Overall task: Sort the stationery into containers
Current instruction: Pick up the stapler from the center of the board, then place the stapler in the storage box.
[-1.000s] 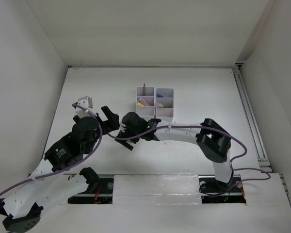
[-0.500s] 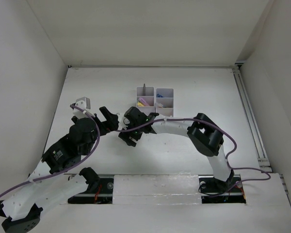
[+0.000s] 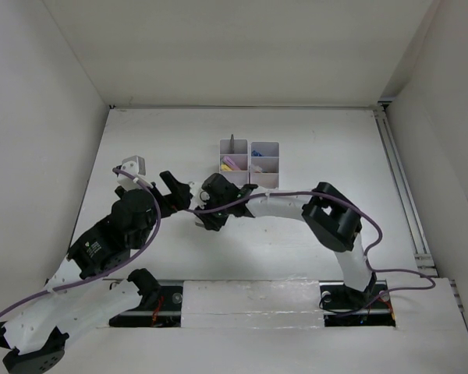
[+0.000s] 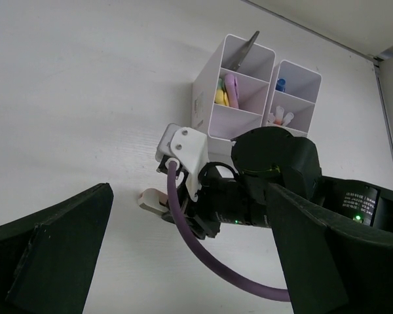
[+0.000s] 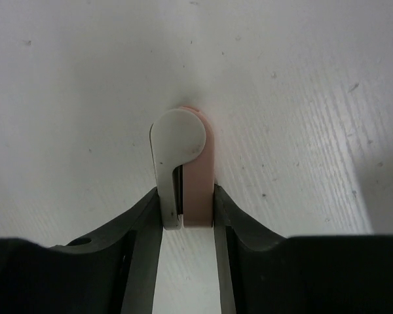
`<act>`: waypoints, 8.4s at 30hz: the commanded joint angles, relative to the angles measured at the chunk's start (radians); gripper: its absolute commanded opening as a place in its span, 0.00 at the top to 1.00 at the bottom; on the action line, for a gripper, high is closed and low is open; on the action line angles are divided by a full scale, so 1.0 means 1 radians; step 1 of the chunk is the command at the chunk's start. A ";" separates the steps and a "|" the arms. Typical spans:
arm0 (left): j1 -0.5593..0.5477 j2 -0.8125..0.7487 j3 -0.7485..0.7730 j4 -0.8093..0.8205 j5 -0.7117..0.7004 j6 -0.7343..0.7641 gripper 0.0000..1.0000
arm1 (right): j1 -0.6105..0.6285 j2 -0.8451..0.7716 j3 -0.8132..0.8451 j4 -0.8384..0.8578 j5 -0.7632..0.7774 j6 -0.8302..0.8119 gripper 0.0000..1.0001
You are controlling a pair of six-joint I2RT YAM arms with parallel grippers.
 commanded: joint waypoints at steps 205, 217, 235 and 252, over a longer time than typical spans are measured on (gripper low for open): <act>-0.013 1.209 0.540 -0.177 -0.313 -1.433 1.00 | 0.267 -1.552 -0.912 0.021 0.986 0.820 0.00; -0.013 1.251 0.542 -0.181 -0.313 -1.475 1.00 | 0.267 -1.588 -0.921 0.012 0.967 0.820 0.00; -0.013 1.249 0.533 -0.161 -0.304 -1.465 0.70 | 0.267 -1.608 -0.939 0.030 0.948 0.811 0.00; -0.033 1.099 0.428 -0.015 -0.323 -1.342 0.48 | 0.267 -1.608 -0.939 0.041 0.939 0.801 0.00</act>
